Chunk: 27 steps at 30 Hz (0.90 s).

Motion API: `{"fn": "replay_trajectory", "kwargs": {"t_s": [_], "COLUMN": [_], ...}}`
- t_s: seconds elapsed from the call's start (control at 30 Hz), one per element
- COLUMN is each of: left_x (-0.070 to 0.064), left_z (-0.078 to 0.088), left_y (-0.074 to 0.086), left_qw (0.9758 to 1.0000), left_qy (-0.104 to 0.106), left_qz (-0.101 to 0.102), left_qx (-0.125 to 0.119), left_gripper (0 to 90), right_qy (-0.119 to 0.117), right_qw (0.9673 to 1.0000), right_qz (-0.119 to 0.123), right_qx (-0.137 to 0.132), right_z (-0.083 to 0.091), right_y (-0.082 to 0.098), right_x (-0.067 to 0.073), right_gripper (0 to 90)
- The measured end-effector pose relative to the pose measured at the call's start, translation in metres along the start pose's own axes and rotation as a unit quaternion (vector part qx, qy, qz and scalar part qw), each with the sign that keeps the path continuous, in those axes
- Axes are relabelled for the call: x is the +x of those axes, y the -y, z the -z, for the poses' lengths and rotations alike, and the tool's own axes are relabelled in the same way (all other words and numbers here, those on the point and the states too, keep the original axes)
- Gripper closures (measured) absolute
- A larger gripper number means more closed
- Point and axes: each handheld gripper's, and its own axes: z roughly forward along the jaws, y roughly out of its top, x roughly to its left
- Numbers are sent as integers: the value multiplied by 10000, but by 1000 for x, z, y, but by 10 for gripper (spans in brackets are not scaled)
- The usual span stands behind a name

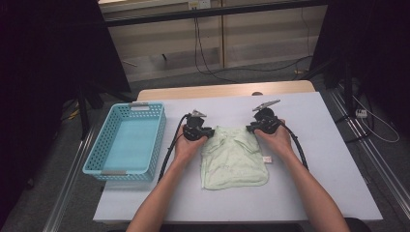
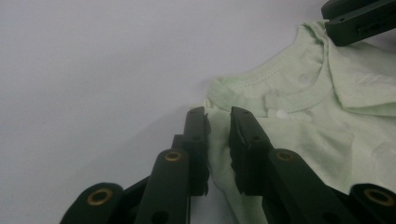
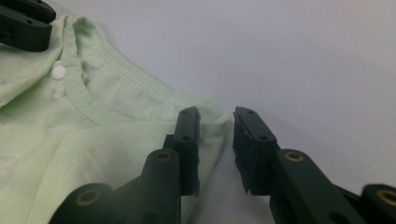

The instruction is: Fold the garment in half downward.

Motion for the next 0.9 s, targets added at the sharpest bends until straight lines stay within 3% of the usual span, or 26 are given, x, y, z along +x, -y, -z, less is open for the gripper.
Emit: {"fn": "replay_trajectory", "kwargs": {"t_s": [0.13,0.23,0.33,0.4,0.6,0.9], "left_x": [2,2,5,4,8,7], "left_z": [0,-1,-1,-1,1,8], "left_y": [0,0,2,2,2,-2], "left_qw": [9997,9997,9991,9995,9987,9985], "left_qy": [195,198,280,191,294,295], "left_qz": [132,154,303,247,390,394], "left_qx": [-7,-18,-74,-108,-116,-250], "left_gripper": [835,871,879,884,886,887], "right_qy": [-111,-263,-272,-296,-404,-438], "right_qw": [9999,9994,9993,9991,9978,9963], "right_qz": [-114,-220,-236,-278,-476,-548], "right_qx": [-56,-54,-70,-73,-203,-495], "right_z": [0,-1,-1,-1,1,12], "right_y": [1,1,1,2,2,-1], "right_x": [-2,-3,-3,-4,-9,-12], "right_gripper": [840,897,900,900,900,900]}}
